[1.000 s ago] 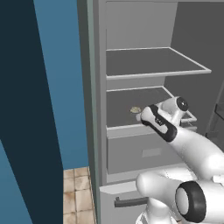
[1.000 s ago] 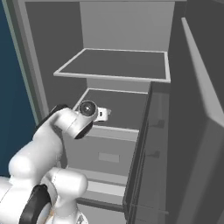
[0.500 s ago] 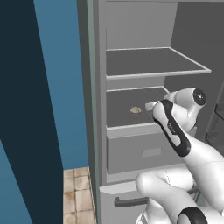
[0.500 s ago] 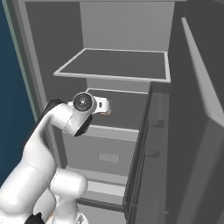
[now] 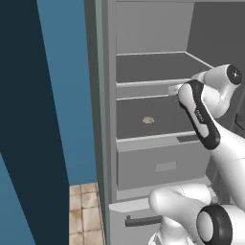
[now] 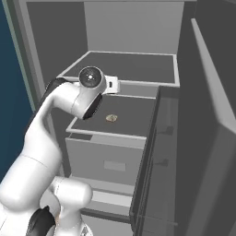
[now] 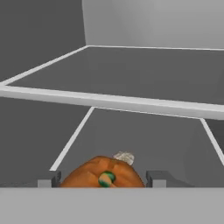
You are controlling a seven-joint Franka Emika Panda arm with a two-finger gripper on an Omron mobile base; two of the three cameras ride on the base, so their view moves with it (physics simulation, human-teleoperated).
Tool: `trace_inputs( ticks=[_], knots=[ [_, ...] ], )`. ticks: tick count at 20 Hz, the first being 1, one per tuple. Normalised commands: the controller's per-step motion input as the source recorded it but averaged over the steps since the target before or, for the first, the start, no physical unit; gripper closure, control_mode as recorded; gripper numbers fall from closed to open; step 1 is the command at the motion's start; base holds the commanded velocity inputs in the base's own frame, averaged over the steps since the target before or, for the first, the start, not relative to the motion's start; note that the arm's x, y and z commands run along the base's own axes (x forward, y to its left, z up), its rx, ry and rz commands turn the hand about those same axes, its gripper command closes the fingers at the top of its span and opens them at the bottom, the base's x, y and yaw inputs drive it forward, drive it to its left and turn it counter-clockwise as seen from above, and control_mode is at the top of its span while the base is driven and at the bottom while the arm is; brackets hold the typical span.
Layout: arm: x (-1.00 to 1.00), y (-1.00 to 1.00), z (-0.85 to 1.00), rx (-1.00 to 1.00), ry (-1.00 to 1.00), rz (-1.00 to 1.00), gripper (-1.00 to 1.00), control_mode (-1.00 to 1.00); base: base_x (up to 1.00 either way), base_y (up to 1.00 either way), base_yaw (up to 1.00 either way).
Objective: Move the tangerine and dumpling from the second highest shelf to the top shelf to make space. Then, place the pitcher from the counter on the cleared second highest shelf.
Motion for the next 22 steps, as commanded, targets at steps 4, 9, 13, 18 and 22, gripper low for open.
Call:
trace_inputs(
  ticks=[4, 9, 13, 18, 22],
  knots=[
    [0.33, -0.01, 0.69, 0.0, 0.0, 0.0, 1.0, -1.0, 0.0, 0.0, 0.0],
    [0.74, 0.0, 0.15, 0.03, 0.0, 0.0, 1.0, -1.0, 0.0, 0.0, 0.0],
    [0.96, 0.0, 0.0, 0.05, 0.0, 0.0, 1.0, -1.0, 0.0, 0.0, 0.0],
    [0.86, 0.0, -0.14, 0.04, 0.0, 0.0, 1.0, -1.0, 0.0, 0.0, 0.0],
    [0.82, 0.0, -0.53, 0.0, 0.04, 0.0, 1.0, -1.0, 0.0, 0.0, 0.0]
  ],
)
